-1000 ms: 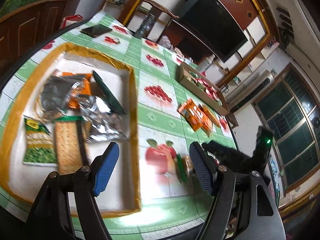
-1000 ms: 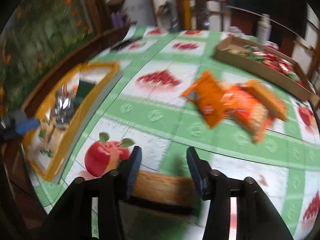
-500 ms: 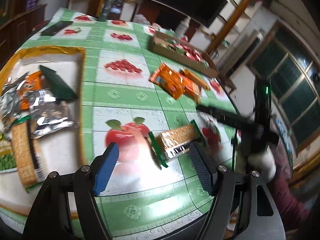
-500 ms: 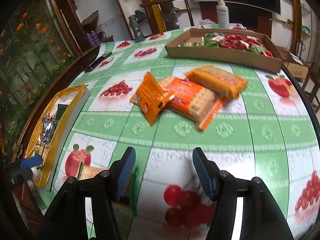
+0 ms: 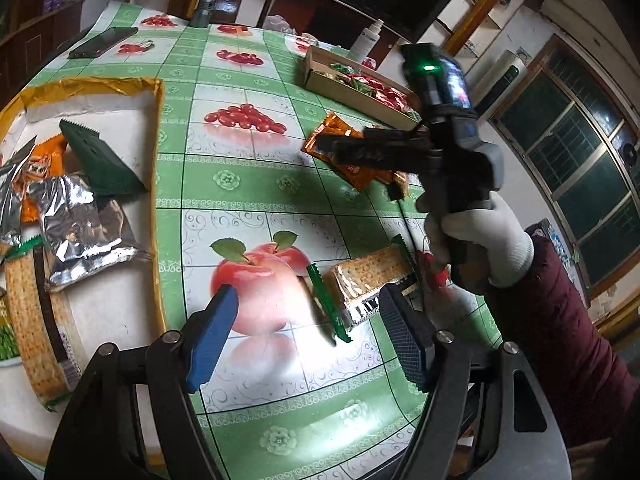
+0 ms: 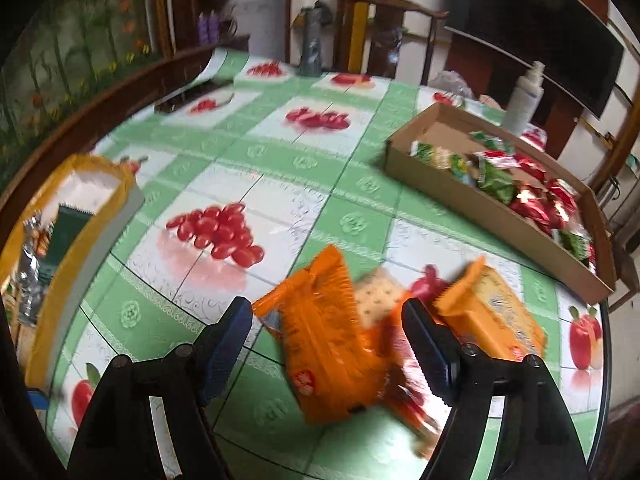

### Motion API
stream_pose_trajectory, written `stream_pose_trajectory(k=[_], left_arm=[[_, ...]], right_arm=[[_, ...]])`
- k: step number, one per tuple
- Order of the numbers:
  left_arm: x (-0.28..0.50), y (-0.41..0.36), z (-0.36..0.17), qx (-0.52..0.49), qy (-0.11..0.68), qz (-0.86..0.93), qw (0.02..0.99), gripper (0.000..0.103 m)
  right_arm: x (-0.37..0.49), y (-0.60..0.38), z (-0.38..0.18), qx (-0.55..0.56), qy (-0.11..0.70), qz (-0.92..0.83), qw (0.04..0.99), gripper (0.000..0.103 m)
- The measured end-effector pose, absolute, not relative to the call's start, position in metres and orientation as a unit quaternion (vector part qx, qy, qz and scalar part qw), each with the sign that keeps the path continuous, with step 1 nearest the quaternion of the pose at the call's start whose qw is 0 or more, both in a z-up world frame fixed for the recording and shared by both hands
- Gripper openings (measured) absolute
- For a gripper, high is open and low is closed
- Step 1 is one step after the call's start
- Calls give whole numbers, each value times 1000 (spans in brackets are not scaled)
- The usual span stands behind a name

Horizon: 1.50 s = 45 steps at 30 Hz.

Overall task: Organize snacks
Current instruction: 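Grasp the orange snack bag with the right tool while the left tool grasps the cracker pack, then carry the cracker pack and orange bag into the white tray and open both tools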

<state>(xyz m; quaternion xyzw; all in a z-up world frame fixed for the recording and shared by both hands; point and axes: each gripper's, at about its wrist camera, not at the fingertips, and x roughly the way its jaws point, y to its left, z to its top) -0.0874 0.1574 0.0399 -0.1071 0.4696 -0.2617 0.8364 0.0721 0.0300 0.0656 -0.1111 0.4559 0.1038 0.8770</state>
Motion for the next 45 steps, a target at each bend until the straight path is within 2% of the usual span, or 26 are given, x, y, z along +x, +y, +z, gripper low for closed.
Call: stream_pose_trajectory(k=[1,3,6,10,14,27,29,34,35,37,38,39,42,45], left_arm=[[-87,155,40,-102,469,-265,836,72],[-87,150,39,-94,469,-273,835,72],[-89,141,39,-79,469,-281,834,72],[-90,129,41,-61,469,-284,834,72],[-89,118,42,-35,467,-284,836,72],[-72,50,26,119,465,-326,814,72],[-69,44,22,120,467,-332,811,78],[-70,42,18,114,482,-332,803,78],[-74,40,15,126,484,-329,801,75],[-81,36,16,147,474,-326,805,61],[-84,34,17,149,473,-331,803,50],[-86,34,18,144,474,-336,801,44],[-87,31,18,140,471,-331,805,44],[-86,34,18,114,471,-324,812,44]], right_arm=[[71,34,60,-123,460,97,874,70],[66,38,58,-151,451,80,876,56],[56,33,61,-151,454,78,875,42],[41,24,63,-144,463,80,871,40],[22,3,71,-93,479,102,867,36],[-60,-67,69,-18,501,89,861,36],[-66,-69,67,-11,502,91,860,37],[-75,-74,65,8,498,107,861,41],[-75,-74,64,10,497,108,861,43],[-76,-75,61,17,499,110,859,48],[-76,-74,60,19,498,112,860,51],[-77,-73,60,18,495,113,861,55],[-78,-66,59,6,491,113,864,64],[-81,-53,57,-26,489,109,865,68]])
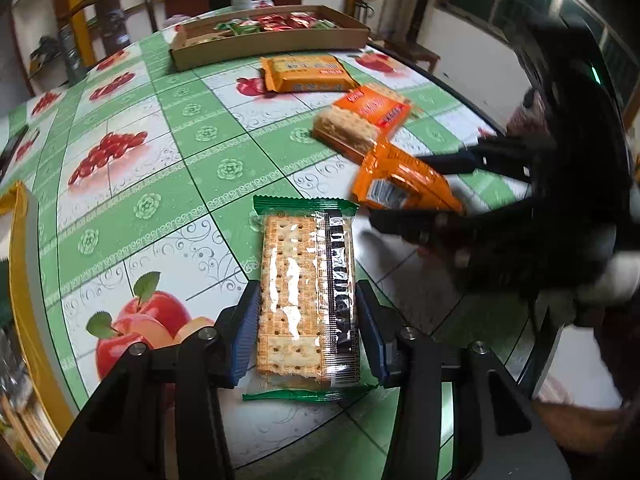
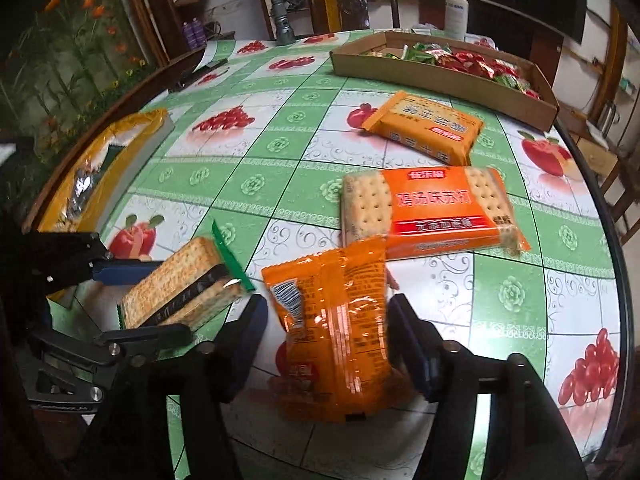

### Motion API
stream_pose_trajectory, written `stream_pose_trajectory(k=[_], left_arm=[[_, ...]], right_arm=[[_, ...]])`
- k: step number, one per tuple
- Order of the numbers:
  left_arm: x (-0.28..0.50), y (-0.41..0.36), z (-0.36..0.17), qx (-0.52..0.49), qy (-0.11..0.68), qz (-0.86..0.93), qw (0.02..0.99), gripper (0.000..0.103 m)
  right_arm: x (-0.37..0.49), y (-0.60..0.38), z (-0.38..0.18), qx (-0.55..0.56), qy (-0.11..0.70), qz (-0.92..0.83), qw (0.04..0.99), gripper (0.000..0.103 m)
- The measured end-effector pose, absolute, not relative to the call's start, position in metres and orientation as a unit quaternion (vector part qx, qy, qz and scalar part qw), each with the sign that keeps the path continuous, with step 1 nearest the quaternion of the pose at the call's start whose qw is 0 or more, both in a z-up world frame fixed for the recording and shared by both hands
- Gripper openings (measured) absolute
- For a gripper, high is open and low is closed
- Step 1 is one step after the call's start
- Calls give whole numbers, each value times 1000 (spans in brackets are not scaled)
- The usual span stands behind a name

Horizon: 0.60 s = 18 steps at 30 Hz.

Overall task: Organize snacks
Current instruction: 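Carry the cracker pack and orange bag into the white tray and open both tools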

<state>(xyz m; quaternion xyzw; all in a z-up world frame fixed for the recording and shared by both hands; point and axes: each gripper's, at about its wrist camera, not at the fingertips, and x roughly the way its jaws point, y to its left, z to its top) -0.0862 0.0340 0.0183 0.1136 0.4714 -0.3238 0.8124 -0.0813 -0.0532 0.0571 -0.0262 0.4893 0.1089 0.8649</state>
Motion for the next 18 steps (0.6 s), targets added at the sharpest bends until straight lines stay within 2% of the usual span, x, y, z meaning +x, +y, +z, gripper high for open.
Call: stream_pose_trajectory(k=[2,6,11,18], left_arm=[[-86,39,19,93,472,-321,816,44],[-89,51,23,67,467,-314,824,44],[-99,77,38,25,452,-315,834,44],[-107,137,53,-50,428,-283,857,44]], right_arm=[[-82,-49,57,-36,492,110,863,67],[-87,-46,60,-40,489,106,865,41],[-91,-45,65,-24,485,103,868,36],[-96,-27,83,-24,468,117,876,35]])
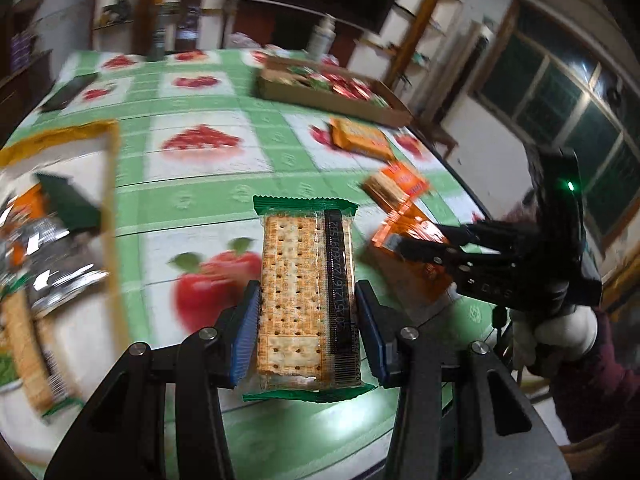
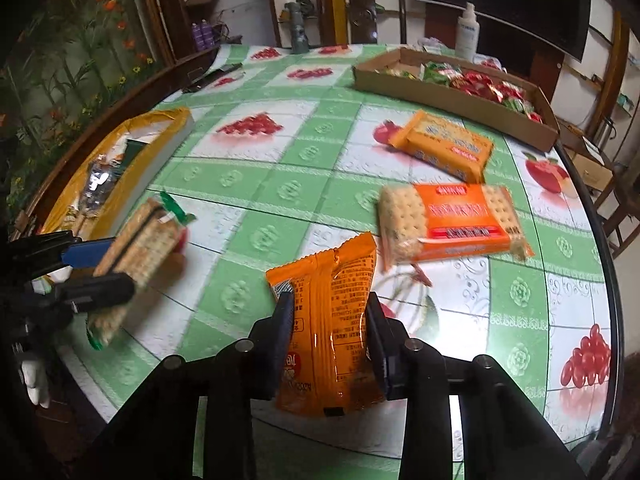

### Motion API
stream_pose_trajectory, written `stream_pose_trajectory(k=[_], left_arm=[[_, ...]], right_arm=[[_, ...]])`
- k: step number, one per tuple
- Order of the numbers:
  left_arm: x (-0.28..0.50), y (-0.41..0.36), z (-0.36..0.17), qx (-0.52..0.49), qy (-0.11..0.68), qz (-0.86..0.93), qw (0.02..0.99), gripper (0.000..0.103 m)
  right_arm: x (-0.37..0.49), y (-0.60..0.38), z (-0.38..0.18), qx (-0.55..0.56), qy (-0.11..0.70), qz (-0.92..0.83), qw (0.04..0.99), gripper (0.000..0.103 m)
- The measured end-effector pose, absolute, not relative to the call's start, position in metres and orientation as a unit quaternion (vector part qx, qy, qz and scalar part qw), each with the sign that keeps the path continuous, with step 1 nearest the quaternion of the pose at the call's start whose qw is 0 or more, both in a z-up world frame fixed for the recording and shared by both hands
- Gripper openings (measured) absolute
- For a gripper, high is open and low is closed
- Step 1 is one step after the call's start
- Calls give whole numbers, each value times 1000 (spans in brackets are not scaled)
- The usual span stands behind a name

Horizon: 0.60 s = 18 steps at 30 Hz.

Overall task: Organize snacks
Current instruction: 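Carry the cracker pack and orange bag into the white tray and open both tools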

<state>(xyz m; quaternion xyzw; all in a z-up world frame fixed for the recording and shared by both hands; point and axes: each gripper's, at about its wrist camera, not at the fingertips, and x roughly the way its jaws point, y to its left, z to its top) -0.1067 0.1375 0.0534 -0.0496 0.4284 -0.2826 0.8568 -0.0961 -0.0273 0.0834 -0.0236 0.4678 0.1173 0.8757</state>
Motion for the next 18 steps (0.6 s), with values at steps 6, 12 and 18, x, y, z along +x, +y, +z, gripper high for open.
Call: stream_pose_trajectory(k=[6,12,18], left_arm=[[-116,205,59,-102,407,-229,878,44],[-113,275,57,-162,396,-163,889,44],[-99,319,47,-186,402,-115,889,45]], right_arm=[[-95,17,103,-40,451,165,876,35],[-85,83,121,-68,441,211,870,35],[-66,144,139,-78,430,259,862,35]])
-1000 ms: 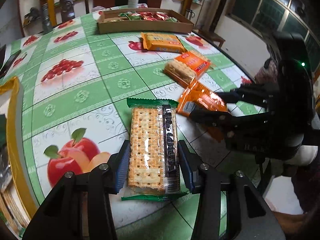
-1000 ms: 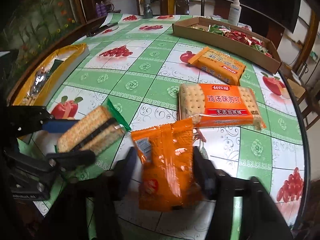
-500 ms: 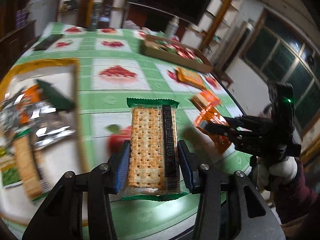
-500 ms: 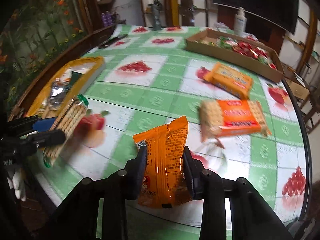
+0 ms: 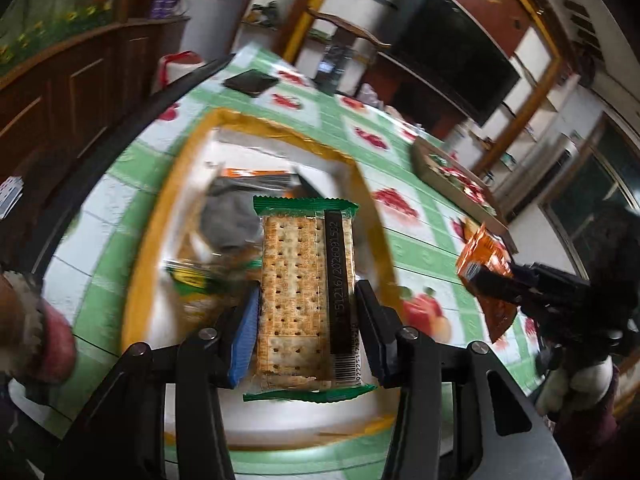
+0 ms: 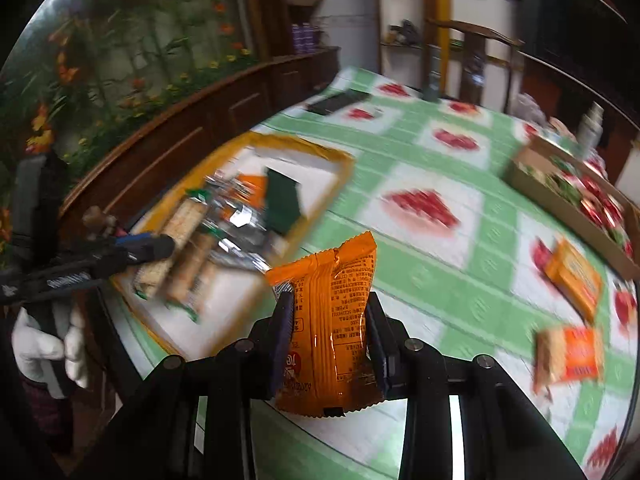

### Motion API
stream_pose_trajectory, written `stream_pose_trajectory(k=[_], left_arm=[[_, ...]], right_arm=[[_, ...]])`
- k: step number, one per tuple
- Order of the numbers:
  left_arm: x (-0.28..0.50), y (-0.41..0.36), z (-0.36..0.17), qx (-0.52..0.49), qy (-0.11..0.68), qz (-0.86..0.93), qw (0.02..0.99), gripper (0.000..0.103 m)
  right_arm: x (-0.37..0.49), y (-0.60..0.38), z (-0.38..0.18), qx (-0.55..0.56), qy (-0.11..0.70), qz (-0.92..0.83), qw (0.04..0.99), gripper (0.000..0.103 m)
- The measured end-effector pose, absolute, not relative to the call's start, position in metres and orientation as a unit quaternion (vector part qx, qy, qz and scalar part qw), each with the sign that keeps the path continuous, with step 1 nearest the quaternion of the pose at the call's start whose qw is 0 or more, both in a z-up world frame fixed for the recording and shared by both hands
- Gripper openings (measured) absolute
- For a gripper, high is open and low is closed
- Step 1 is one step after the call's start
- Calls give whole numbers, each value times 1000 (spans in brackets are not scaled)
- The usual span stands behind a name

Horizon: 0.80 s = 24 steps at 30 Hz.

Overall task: Organize snacks
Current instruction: 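Carry the cracker pack and orange bag into the white tray and open both tools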

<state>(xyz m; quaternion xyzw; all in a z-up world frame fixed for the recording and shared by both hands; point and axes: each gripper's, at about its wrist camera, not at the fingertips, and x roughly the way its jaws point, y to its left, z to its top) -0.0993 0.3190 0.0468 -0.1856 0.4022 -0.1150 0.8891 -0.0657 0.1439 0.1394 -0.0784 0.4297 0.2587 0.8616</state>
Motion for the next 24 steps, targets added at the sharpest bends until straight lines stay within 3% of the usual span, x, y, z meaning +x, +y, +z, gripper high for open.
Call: stream_pose_trajectory(k=[14,24], left_arm=[[-87,340,30,-192,414,-105,883,45],[-96,339,41,-207,397,-119,886,58]], right_arm=[[22,241,96,-58,483,270,831,35],[36,232,101,-25,464,257,848,45]])
